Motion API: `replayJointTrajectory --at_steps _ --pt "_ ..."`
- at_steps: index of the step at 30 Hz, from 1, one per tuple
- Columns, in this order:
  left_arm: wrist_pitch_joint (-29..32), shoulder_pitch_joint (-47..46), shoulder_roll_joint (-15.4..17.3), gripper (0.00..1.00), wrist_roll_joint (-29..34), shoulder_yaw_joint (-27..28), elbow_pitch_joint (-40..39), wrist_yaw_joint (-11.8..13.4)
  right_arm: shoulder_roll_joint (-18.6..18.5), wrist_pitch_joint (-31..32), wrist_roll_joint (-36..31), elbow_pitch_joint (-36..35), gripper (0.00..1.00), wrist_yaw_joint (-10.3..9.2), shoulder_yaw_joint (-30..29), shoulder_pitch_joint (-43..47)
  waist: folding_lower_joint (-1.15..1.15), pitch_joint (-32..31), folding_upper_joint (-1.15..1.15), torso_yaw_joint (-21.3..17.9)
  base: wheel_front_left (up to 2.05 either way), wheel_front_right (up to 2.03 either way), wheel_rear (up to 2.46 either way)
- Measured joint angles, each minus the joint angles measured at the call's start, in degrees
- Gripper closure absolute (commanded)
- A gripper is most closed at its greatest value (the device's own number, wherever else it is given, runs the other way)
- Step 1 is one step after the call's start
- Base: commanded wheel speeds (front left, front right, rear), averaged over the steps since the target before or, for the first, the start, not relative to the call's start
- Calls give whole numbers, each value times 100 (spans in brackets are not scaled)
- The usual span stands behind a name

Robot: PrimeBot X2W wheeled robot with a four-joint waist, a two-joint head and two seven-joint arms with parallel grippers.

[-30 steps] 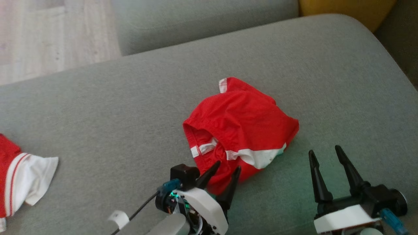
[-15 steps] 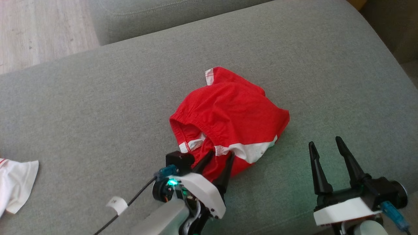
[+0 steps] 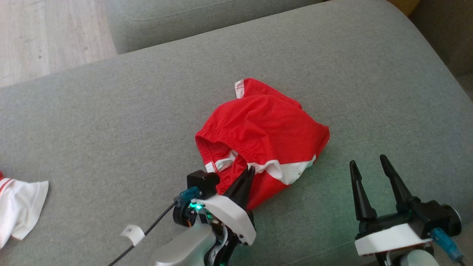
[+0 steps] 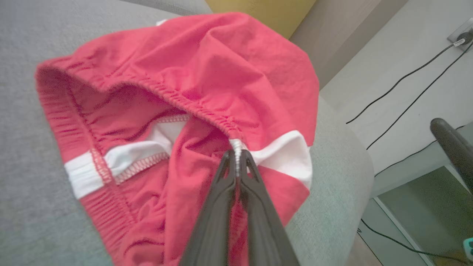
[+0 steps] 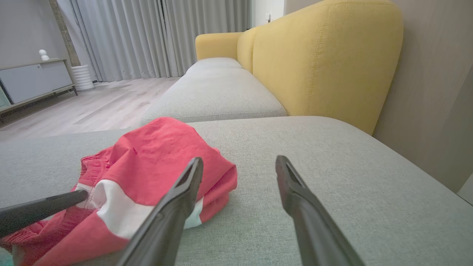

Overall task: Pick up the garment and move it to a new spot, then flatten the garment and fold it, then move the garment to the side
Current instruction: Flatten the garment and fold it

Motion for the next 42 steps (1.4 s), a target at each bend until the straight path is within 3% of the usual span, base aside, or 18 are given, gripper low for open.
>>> replayJointTrajectory --at_steps 4,10,19,25,29,36,42 --pt "-181 -93 1 100 -35 -55 7 -76 -1 0 0 29 0 0 -3 4 0 -70 0 71 0 0 0" --pt "-212 -319 3 100 -202 -162 -385 -477 -1 0 -2 129 0 0 107 107 -1 -382 0 105 0 0 0" --pt "357 -2722 -52 100 -754 266 -708 -806 4 0 -1 133 0 0 241 116 0 -679 0 -202 0 0 0" --pt "443 -3747 -43 100 -687 556 -519 -769 24 0 -1 133 0 0 190 318 -1 -821 0 -233 0 0 0" --pt "656 -3406 180 100 -658 435 -261 -600 45 0 -1 119 0 0 70 433 -1 -872 0 -81 0 0 0" --pt "680 -1822 634 100 -799 87 269 -600 76 0 213 364 0 0 12 438 0 -754 0 293 0 0 0" --pt "477 -1870 733 100 -765 101 381 -624 100 0 422 1157 0 0 -193 122 1 -424 0 542 0 0 0"
